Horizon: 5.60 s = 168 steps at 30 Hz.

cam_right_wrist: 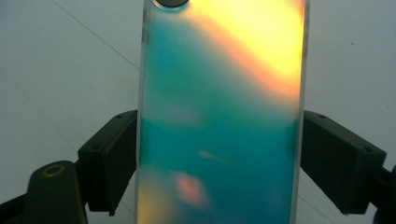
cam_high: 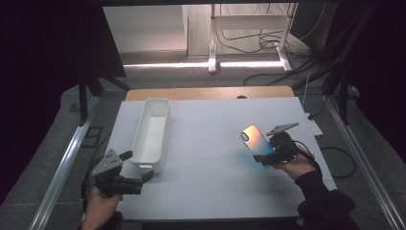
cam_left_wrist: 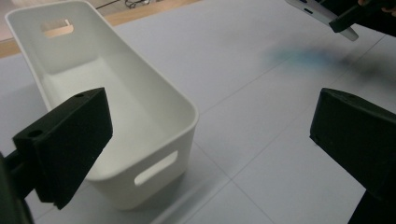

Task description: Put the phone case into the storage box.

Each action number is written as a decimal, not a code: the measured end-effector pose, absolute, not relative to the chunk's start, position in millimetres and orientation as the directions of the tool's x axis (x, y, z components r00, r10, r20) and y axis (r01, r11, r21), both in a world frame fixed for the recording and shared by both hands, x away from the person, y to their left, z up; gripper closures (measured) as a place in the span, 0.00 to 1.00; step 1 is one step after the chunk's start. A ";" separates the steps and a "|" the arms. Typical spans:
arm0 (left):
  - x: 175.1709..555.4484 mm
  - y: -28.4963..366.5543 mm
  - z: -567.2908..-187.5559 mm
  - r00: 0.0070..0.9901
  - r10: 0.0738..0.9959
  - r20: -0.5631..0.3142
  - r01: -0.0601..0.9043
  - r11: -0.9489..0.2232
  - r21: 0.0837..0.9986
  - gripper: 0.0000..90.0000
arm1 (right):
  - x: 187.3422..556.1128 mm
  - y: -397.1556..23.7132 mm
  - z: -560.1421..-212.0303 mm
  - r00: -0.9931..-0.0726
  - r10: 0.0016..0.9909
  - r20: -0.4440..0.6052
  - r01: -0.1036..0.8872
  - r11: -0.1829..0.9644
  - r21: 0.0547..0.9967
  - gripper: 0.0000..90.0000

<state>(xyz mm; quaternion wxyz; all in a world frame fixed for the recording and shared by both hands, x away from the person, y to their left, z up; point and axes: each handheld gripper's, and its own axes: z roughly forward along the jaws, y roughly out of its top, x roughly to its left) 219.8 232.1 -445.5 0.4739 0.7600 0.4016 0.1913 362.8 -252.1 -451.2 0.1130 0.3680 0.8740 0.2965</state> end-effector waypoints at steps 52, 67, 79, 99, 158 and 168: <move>302.6 164.8 -416.7 0.866 0.480 -0.141 0.303 -0.280 0.911 0.00 | 330.6 -241.7 -421.4 -0.881 0.450 0.149 0.364 0.440 0.821 0.19; 315.0 145.7 -412.0 0.905 0.393 -0.165 0.287 -0.278 0.917 0.00 | 326.5 -229.9 -423.1 -0.911 0.374 0.175 0.335 0.422 0.842 0.19; 321.8 133.5 -409.7 0.927 0.327 -0.185 0.277 -0.263 0.924 0.00 | 325.1 -219.3 -424.5 -0.930 0.306 0.205 0.322 0.404 0.856 0.19; 325.7 108.5 -408.7 0.961 0.216 -0.170 0.226 -0.267 0.937 0.00 | 320.8 -203.8 -423.3 -0.960 0.185 0.208 0.266 0.393 0.880 0.19; 312.3 86.2 -407.1 0.977 0.062 -0.206 0.215 -0.240 0.947 0.18 | 313.4 -181.5 -428.7 -0.978 0.026 0.207 0.201 0.382 0.902 0.17; 313.0 85.8 -407.2 0.973 0.123 -0.196 0.223 -0.272 0.936 0.18 | 313.5 -181.8 -429.6 -0.983 0.116 0.140 0.177 0.427 0.887 0.02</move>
